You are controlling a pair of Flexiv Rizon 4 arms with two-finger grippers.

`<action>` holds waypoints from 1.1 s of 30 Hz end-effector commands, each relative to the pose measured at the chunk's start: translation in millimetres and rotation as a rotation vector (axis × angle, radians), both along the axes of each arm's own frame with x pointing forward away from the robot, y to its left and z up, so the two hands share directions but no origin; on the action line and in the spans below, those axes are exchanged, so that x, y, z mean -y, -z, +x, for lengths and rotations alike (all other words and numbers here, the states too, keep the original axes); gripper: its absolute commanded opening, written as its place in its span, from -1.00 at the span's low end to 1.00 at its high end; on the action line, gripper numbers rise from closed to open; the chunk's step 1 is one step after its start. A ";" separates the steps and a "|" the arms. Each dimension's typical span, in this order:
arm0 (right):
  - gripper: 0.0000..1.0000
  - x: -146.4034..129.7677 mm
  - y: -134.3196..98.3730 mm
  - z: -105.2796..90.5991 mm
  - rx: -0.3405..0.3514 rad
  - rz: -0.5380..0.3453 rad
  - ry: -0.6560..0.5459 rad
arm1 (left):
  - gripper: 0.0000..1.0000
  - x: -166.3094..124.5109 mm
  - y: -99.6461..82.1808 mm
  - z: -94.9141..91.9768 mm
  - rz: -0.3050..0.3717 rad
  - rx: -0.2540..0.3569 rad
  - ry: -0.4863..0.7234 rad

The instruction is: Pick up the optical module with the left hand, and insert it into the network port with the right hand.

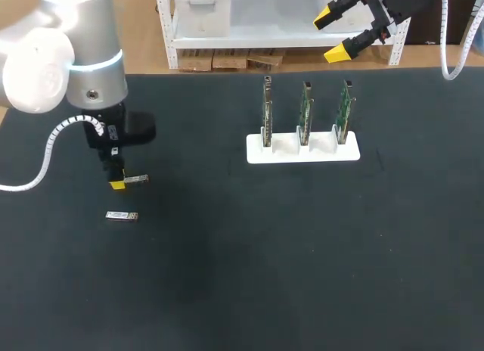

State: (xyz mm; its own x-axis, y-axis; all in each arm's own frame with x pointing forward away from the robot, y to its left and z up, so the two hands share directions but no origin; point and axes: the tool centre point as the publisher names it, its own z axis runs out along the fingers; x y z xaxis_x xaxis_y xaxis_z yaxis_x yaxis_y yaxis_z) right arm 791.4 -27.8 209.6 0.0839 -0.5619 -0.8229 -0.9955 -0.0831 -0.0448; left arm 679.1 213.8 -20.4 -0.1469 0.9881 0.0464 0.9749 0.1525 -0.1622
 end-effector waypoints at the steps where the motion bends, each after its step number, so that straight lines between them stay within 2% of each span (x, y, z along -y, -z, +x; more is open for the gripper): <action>1: 1.00 0.2 -0.1 -1.6 0.002 0.000 0.003 | -1.00 -4.8 5.0 -2.3 -0.044 -0.004 0.002; 7: 1.00 0.2 -0.1 -1.6 0.002 0.000 0.003 | -1.00 -10.6 -11.6 1.7 -0.147 0.013 0.010; 11: 1.00 0.2 -0.1 -1.6 0.002 0.000 0.003 | -1.00 -19.6 -33.3 6.3 -0.258 0.063 0.029; 16: 1.00 0.2 -0.1 -1.6 0.002 0.000 0.003 | -1.00 -30.1 -60.9 13.4 -0.445 0.118 0.059; 22: 1.00 0.2 -0.1 -1.6 0.002 0.000 0.003 | -1.00 -28.5 -84.1 27.3 -0.579 0.116 0.105; 27: 1.00 0.2 -0.1 -1.6 0.002 0.000 0.003 | -1.00 -22.1 -98.1 39.3 -0.659 0.086 0.148; 30: 1.00 0.2 -0.1 -1.6 0.002 0.000 0.003 | -1.00 -19.8 -101.3 40.9 -0.645 0.063 0.143; 33: 1.00 0.2 -0.1 -1.6 0.002 0.000 0.003 | -1.00 -20.6 -100.2 38.4 -0.636 0.008 0.101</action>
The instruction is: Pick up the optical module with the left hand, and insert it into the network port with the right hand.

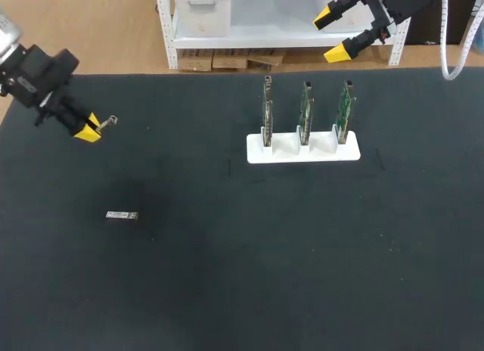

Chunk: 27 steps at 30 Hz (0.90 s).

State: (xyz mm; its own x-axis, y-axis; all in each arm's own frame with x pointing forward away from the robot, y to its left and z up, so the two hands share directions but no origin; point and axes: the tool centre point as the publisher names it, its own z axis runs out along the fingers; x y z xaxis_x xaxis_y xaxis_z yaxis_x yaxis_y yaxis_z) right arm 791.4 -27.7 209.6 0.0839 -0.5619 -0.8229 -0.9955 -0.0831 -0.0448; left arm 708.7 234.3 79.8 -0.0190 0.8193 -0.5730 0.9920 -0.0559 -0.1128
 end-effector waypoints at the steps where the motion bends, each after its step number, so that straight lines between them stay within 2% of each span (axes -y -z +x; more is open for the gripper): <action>1: 1.00 0.2 -0.1 -1.6 0.002 0.000 0.003 | -1.00 -0.7 1.2 6.6 0.029 -0.094 0.003; 3: 1.00 0.2 -0.1 -1.6 0.002 0.000 0.003 | -1.00 -3.6 5.3 -1.8 0.046 -0.122 -0.019; 18: 1.00 0.2 -0.1 -1.6 0.002 0.000 0.003 | -1.00 -3.0 3.4 -3.5 0.057 -0.117 -0.015; 21: 1.00 0.2 -0.1 -1.6 0.002 0.000 0.003 | -1.00 2.1 -10.5 8.0 0.049 -0.054 0.004; 27: 1.00 0.2 -0.1 -1.6 0.002 0.000 0.003 | -1.00 24.6 -47.7 44.6 -0.012 0.117 0.091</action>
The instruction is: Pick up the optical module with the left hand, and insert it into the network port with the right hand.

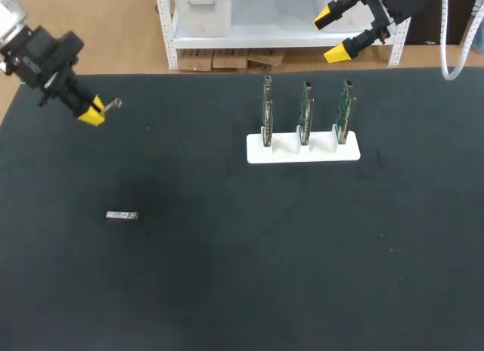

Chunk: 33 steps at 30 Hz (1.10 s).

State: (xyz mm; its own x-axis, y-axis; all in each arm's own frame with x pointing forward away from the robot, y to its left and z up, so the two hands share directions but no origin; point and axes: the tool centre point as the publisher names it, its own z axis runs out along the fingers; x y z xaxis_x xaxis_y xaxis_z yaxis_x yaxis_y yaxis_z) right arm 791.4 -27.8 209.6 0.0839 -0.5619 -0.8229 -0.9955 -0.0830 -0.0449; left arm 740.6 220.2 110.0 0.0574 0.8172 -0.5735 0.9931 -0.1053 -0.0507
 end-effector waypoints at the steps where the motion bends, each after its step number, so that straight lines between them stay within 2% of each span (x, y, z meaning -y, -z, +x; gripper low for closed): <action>1: 1.00 0.2 -0.1 -1.6 0.002 0.000 0.003 | -1.00 15.3 -22.9 18.2 -0.027 0.078 0.061; 7: 1.00 0.2 -0.1 -1.6 0.002 0.000 0.003 | -1.00 44.8 -39.5 44.7 -0.122 0.150 0.159; 12: 1.00 0.2 -0.1 -1.6 0.002 0.000 0.003 | -1.00 66.9 -46.5 64.4 -0.217 0.165 0.215; 17: 1.00 0.2 -0.1 -1.6 0.002 0.000 0.003 | -1.00 79.9 -53.6 80.5 -0.230 0.157 0.237; 21: 1.00 0.2 -0.1 -1.6 0.002 0.000 0.003 | -1.00 78.7 -50.4 89.7 -0.268 0.111 0.222; 25: 1.00 0.2 -0.1 -1.6 0.002 0.000 0.003 | -1.00 70.8 -47.3 87.5 -0.262 0.093 0.193; 33: 1.00 0.2 -0.1 -1.6 0.002 0.000 0.003 | -1.00 69.4 -47.2 85.9 -0.259 0.095 0.191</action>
